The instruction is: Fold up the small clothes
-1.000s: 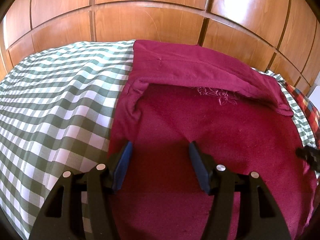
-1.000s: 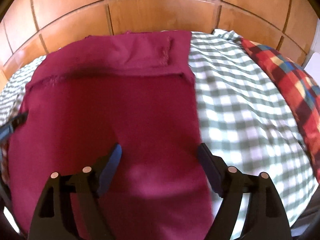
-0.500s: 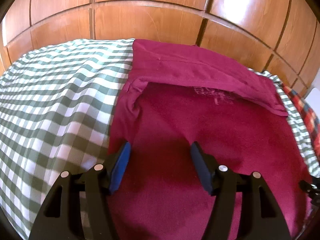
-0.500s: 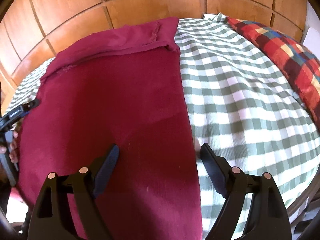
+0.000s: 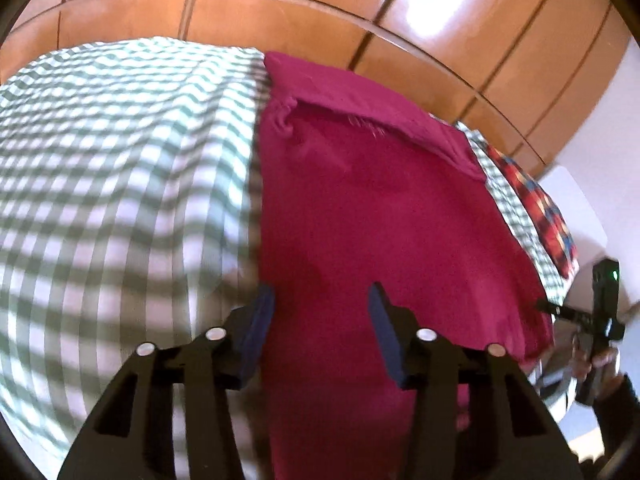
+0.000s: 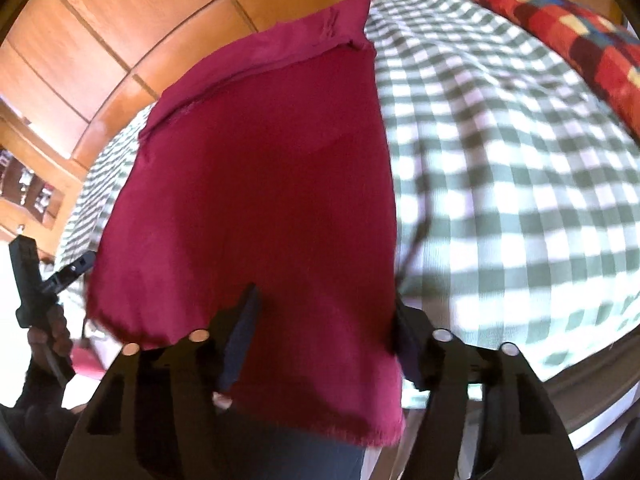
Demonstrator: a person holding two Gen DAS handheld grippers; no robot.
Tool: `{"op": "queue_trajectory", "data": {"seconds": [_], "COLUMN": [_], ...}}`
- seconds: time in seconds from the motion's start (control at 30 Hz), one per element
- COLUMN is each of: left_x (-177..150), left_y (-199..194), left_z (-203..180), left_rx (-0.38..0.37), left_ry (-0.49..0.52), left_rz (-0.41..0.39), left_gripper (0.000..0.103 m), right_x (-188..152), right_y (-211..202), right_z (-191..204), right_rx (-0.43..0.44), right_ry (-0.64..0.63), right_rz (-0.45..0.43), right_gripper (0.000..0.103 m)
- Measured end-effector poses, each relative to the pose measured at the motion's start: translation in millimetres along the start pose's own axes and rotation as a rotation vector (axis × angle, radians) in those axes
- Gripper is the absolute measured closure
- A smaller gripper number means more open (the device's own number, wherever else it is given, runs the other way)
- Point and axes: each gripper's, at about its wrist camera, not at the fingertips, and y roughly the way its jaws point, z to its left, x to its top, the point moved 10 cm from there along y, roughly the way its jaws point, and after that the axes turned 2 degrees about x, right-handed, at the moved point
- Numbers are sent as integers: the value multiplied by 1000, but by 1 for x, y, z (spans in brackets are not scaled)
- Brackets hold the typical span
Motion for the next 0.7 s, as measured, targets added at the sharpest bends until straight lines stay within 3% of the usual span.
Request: {"op": "queue_trajectory", "data": {"seconds": [0.17,0.27,0.33,0.43,0.7], "left_x": [-38,-58,-63,-60,-10], "left_y": [-18,-22,-23,-29,-60], "left_z": [-12,-16,-15,-18,-29], "left_rx": [-27,-22,-9,-16,-159], "left_ry": [30,32,32,26,-28], "left_rz": [48,77,81,64,-47], "left_gripper": [72,86,101,101,101], "right_x": [-18,-17,-15,-9,42], "right_y": [1,5,5,-2,-24], "right_z": [10,12,14,24,63], "right_rx": [13,-3,-8,21,136], "right_ry": [-44,-61,-76,-90,-118], "right_rz": [47,55,63,54,-63], "right_gripper": [49,66,83,89,89]}}
